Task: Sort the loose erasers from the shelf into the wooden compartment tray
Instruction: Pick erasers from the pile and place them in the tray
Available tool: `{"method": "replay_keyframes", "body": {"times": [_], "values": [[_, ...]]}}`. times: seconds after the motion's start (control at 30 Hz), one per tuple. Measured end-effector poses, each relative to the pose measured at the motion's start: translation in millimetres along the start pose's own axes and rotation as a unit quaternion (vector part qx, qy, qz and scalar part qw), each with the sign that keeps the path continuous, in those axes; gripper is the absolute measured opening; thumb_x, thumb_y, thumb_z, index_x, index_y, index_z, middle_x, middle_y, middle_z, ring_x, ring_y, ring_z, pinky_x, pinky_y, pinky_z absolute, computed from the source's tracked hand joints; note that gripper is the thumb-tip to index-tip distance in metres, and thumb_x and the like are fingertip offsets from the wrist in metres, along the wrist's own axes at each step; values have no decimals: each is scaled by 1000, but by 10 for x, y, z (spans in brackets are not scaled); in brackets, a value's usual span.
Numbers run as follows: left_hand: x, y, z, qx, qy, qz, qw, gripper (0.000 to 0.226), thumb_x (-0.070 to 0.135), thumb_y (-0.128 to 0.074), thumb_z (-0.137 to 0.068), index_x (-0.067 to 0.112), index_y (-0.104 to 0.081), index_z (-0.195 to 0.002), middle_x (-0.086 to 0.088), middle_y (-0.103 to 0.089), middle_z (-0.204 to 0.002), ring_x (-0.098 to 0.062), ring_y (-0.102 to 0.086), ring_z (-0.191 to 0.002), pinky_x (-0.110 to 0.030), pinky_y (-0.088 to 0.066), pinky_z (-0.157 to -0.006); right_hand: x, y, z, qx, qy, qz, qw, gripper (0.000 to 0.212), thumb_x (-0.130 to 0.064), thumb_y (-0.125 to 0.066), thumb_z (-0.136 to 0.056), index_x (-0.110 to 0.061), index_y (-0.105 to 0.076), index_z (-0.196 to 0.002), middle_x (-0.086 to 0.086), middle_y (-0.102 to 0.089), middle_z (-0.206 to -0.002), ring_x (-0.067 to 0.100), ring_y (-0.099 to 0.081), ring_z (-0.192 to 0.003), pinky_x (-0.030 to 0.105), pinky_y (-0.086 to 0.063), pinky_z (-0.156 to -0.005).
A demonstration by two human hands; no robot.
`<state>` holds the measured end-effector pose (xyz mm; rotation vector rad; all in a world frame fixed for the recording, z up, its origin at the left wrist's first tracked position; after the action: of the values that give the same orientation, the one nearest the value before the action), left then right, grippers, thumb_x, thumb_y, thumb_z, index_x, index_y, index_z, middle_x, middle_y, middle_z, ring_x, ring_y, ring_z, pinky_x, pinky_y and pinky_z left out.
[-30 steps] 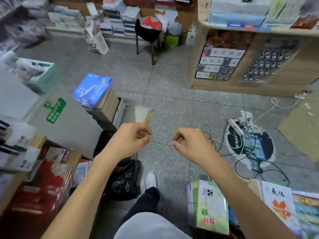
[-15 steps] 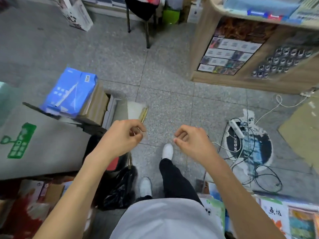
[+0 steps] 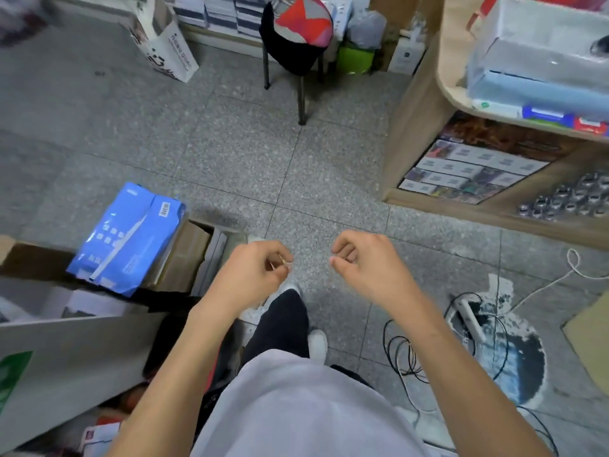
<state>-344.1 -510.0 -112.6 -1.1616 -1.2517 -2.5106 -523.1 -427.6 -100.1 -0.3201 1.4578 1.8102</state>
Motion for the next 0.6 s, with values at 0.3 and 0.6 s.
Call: {"method": "replay_keyframes", "body": {"times": [0.3,0.6], "values": [[44,1012,-1937,29,16,26,999,12,14,-68,-84,24,-71,-91,8,-70,-76,-6,-62,-69,-23,-49,-71,-270,604,-2185,-43,2,16,999,14,-22,-71,-83,-30,-59,-82,-21,-56,-70,0,-57,-68,27,-51,-70],[298,2160,-3729,46,-17,22,999,14,15,-70,-83,29,-68,-86,9,-68,-75,-5,-62,-67,-22,-49,-69,-763,1329,-4047,-14,30,4,999,8,-21,-70,-83,-24,-63,-84,-20,-57,-70,5,-59,-71,35,-54,-75]]}}
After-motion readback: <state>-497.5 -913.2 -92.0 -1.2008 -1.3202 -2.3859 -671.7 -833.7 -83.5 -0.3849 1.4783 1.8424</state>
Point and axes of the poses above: each hand's wrist, its own z-axis away from the middle knuckle, its own y-axis out of the back of the hand, x = y × z, the point moved 5 cm from there along -z, towards the middle knuckle
